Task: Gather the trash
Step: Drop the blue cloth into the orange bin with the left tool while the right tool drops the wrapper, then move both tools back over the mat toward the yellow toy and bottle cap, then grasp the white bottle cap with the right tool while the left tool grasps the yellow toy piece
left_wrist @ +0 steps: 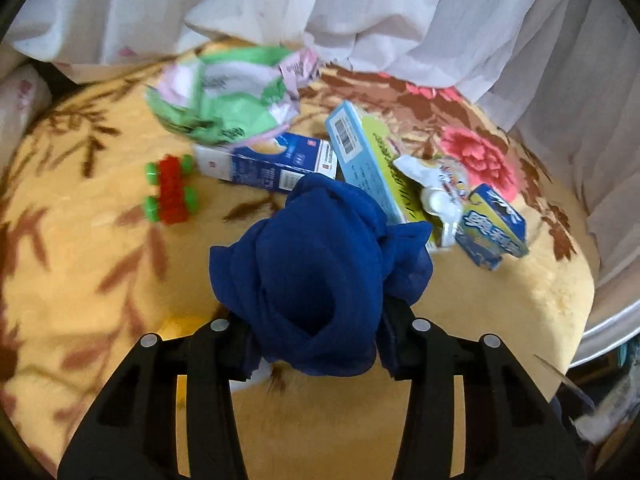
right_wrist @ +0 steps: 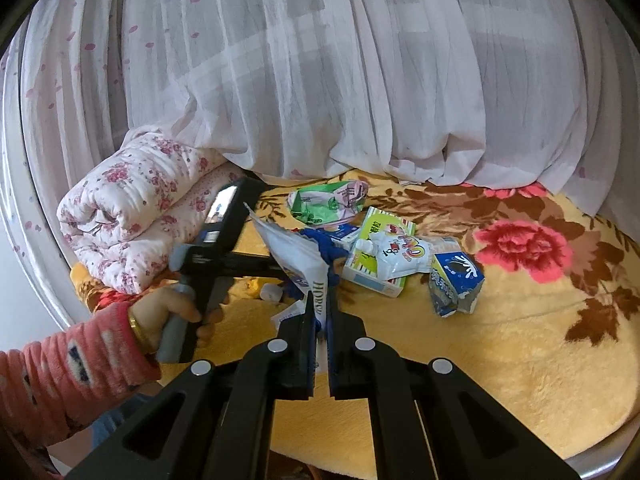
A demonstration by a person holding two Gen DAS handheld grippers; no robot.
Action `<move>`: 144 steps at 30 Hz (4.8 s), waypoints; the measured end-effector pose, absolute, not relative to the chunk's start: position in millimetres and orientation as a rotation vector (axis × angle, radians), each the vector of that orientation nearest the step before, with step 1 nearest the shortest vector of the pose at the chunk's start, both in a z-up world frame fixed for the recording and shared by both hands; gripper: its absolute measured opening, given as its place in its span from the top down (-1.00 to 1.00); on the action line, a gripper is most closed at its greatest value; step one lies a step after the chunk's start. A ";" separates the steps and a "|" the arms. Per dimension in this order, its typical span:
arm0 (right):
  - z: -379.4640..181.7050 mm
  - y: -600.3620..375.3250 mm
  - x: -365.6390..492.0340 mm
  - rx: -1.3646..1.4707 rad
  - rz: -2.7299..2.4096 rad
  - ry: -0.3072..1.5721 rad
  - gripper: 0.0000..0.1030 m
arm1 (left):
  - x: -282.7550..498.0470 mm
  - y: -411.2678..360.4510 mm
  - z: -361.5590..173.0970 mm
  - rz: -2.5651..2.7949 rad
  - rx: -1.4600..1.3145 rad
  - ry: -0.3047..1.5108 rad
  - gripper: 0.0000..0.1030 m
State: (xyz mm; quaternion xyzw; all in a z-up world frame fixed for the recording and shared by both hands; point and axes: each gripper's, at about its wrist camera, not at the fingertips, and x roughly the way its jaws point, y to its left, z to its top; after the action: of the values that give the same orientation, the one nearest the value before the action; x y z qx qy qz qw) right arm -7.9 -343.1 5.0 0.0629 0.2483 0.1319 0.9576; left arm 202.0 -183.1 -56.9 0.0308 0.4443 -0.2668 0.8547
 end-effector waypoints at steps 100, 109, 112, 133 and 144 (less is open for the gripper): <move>-97.7 -249.7 -43.6 0.025 0.468 0.768 -0.50 | -38.5 -41.9 -126.1 -0.337 0.116 1.030 -0.70; -78.5 -228.9 67.4 0.012 0.380 0.730 -0.44 | -21.5 -13.2 -84.8 -0.230 0.067 0.885 -0.73; -80.6 -219.4 103.8 0.014 0.361 0.754 -0.41 | -16.5 -7.9 -87.4 -0.217 0.045 0.898 -0.74; -107.4 -190.9 187.4 -0.048 0.310 0.898 0.34 | 7.9 19.7 -99.2 -0.202 -0.045 0.955 -0.74; -65.7 -238.8 113.3 0.028 0.321 0.776 0.34 | 42.6 -13.5 -65.5 -0.298 -0.026 0.867 -0.74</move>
State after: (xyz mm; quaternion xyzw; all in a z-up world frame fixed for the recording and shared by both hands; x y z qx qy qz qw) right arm 113.3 -238.8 -65.7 0.0135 0.3766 0.1558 0.9131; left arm 42.6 -13.5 -65.5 -0.0126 0.4185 -0.1439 0.8966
